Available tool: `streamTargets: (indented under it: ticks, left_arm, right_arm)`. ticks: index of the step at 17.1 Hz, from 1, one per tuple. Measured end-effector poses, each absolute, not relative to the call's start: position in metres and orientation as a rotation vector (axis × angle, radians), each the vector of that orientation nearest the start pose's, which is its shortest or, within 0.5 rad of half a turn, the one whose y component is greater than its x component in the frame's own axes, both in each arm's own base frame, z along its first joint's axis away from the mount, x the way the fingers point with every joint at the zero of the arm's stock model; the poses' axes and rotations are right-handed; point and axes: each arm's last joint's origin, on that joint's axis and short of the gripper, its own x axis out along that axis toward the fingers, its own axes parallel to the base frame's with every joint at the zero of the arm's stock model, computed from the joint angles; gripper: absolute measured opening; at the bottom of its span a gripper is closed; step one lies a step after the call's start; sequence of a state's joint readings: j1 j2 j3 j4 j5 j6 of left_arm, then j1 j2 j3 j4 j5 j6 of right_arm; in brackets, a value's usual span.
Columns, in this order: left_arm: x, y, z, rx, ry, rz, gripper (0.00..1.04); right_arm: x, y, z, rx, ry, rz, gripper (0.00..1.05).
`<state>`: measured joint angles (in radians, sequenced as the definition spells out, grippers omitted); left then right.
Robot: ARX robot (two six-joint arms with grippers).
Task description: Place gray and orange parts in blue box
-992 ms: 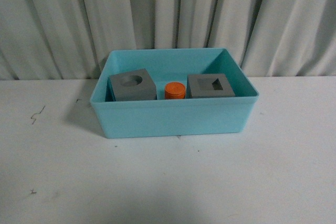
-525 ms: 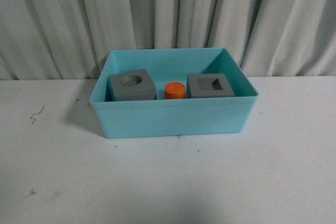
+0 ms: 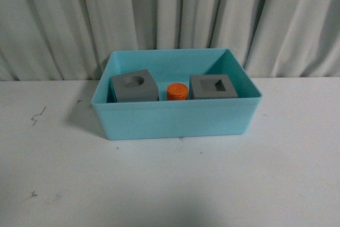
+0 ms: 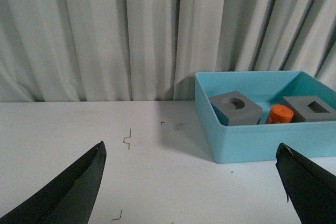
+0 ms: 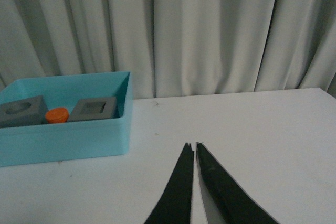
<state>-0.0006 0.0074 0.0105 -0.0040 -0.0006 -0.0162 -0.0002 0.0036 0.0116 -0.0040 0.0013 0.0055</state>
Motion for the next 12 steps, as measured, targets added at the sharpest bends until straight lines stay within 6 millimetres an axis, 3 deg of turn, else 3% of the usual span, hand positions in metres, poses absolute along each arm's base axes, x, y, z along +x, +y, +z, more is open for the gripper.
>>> streamTargets:
  ticks: [3, 9, 12]
  left_arm:
    - [0.0975, 0.0, 0.1661, -0.016, 0.001, 0.0, 0.98]
    - [0.0975, 0.0, 0.1661, -0.016, 0.001, 0.0, 0.98]
    - [0.0975, 0.0, 0.1661, -0.016, 0.001, 0.0, 0.98]
  right_arm:
    - [0.0972, -0.0001, 0.1669, 0.006, -0.004, -0.002, 0.41]
    - [0.0972, -0.0001, 0.1669, 0.006, -0.004, -0.002, 0.98]
    - [0.0972, -0.0001, 0.1668, 0.006, -0.004, -0.002, 0.98]
